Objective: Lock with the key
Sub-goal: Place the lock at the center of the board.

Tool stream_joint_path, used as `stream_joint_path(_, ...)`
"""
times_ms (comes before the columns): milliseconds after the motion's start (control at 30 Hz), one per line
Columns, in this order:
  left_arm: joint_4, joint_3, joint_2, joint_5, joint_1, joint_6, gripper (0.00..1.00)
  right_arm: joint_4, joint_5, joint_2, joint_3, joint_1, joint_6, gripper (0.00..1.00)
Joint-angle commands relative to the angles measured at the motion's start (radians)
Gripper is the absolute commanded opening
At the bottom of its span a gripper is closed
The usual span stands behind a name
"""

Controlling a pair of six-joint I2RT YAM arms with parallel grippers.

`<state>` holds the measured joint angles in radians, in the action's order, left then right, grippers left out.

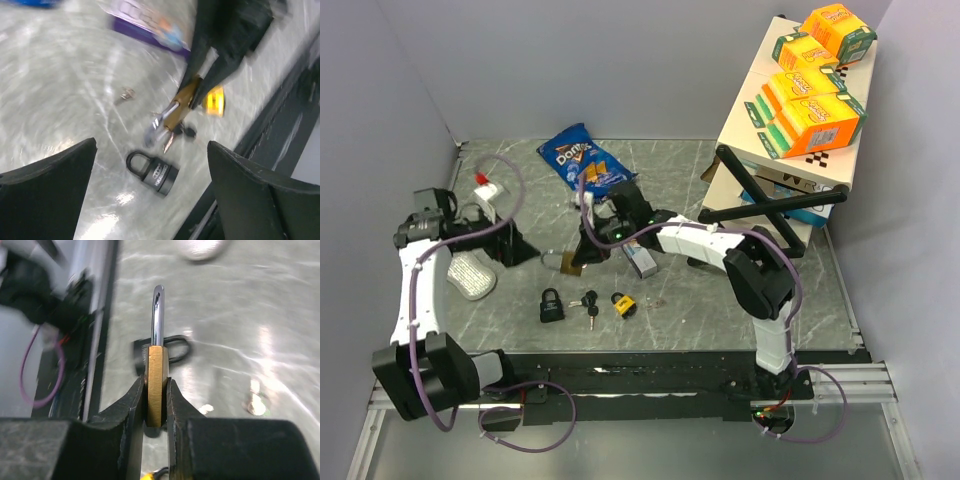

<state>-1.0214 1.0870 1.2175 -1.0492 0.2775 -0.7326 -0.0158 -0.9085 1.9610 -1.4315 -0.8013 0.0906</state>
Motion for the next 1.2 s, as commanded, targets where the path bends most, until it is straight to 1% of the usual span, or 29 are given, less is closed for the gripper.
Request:
stream_joint_path(0,0.427,0.028,-0.065,0.118,0.037,0.845,0.96,-0.331,0.129,-0.132,0.016,0.077,-0.315,0.0)
stream_joint_path(33,0.501,0.03,-0.065,0.194,0.037,0.959,0.96,-0.349,0.187,-0.139,0.019,0.08,-0.34,0.0)
stream_joint_path(67,0.509,0.031,-0.061,0.202,0.037,1.108,0.96,-0.374,0.215,-0.151,0.02,0.08,-0.36,0.0)
stream_joint_path(133,0.526,0.031,-0.053,0.212,0.037,1.217,0.96,-0.401,0.3,-0.159,0.023,0.08,-0.414,0.0)
stream_joint_path(167,0.547,0.019,-0.056,0.215,0.035,1.324,0.96,-0.407,0.334,-0.16,0.019,0.076,-0.431,0.0)
stream_joint_path(200,0.567,0.002,-0.059,0.218,0.035,1.36,0.96,-0.414,0.359,-0.157,0.013,0.073,-0.465,0.0)
stream_joint_path(233,0.584,-0.021,-0.067,0.225,0.031,1.381,0.96,-0.417,0.375,-0.154,0.005,0.071,-0.48,0.0)
stream_joint_path(267,0.613,-0.028,-0.084,0.27,0.017,1.401,0.96,-0.418,0.397,-0.146,-0.015,0.068,-0.495,0.0)
stream_joint_path(333,0.632,-0.047,-0.102,0.314,-0.006,1.414,0.96,-0.426,0.414,-0.139,-0.033,0.057,-0.538,0.0)
stream_joint_path(433,0.699,-0.084,-0.131,0.374,-0.056,1.481,0.96,-0.443,0.438,-0.137,-0.04,0.04,-0.572,0.0)
stream_joint_path(500,0.727,-0.09,-0.135,0.414,-0.116,1.498,0.96,-0.447,0.433,-0.137,-0.043,0.033,-0.594,0.0)
stream_joint_path(567,0.747,-0.111,-0.133,0.426,-0.153,1.527,0.96,-0.452,0.428,-0.143,-0.041,0.025,-0.612,0.0)
stream_joint_path(667,0.794,-0.171,-0.128,0.419,-0.167,1.584,0.96,-0.454,0.433,-0.154,-0.033,0.024,-0.618,0.0)
stream_joint_path(733,0.813,-0.193,-0.122,0.423,-0.194,1.59,0.96,-0.451,0.438,-0.154,-0.033,0.021,-0.617,0.0)
stream_joint_path(933,0.86,-0.214,-0.089,0.445,-0.242,1.607,0.96,-0.457,0.451,-0.149,-0.04,0.008,-0.609,0.0)
stream_joint_path(1167,0.845,-0.217,-0.05,0.509,-0.268,1.644,0.96,-0.444,0.468,-0.145,-0.044,-0.012,-0.603,0.0)
